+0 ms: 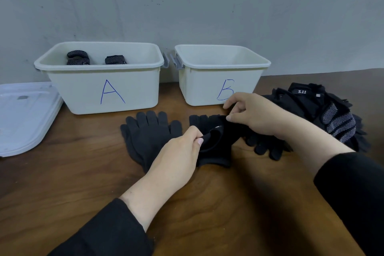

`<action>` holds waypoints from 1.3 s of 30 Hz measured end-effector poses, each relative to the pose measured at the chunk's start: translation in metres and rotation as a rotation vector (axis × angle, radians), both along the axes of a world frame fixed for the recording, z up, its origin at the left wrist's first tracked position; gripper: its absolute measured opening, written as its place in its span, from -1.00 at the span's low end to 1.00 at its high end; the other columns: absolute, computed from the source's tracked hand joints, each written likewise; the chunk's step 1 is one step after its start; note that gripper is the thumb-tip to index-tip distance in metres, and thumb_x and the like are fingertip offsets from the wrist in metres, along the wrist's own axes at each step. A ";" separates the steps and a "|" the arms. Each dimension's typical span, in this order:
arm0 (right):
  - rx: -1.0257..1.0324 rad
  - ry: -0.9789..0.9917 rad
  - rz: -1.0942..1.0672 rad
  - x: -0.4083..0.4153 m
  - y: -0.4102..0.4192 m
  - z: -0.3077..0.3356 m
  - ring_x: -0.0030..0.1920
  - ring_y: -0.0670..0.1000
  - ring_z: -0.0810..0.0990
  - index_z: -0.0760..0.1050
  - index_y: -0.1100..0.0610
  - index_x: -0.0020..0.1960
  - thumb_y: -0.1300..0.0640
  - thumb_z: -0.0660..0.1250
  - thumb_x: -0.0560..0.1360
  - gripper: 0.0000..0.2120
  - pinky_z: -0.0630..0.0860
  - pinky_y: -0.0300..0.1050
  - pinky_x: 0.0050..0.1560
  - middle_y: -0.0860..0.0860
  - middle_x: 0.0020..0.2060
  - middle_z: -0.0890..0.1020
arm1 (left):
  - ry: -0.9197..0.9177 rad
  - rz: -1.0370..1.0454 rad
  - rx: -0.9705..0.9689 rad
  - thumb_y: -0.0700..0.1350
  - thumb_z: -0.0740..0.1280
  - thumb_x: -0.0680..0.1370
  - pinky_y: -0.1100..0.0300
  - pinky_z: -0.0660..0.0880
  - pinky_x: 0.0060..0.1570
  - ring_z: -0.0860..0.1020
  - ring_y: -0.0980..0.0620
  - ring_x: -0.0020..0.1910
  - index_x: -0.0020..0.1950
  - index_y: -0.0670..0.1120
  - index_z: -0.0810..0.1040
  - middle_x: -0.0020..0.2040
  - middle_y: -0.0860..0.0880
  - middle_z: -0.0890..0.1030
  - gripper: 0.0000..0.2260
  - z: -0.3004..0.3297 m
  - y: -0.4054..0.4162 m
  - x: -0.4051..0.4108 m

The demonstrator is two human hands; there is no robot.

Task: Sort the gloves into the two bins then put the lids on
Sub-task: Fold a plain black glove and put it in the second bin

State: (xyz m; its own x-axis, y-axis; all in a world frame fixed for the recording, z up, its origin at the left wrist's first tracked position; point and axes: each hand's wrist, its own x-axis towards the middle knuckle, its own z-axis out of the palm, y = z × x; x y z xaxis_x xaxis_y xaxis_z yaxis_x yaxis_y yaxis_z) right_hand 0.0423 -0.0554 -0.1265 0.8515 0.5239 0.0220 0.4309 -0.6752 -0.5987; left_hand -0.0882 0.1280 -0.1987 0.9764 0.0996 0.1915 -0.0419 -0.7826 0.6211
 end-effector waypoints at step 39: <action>0.095 0.254 0.131 0.004 0.026 0.009 0.02 0.17 0.70 0.60 0.14 0.08 0.08 0.47 0.39 -0.71 0.58 0.22 0.21 0.13 -0.03 0.72 | -0.079 0.102 -0.257 0.13 0.42 0.51 0.37 0.30 0.20 0.38 0.29 0.27 0.51 0.18 0.23 0.30 0.28 0.41 -0.38 -0.002 0.011 0.009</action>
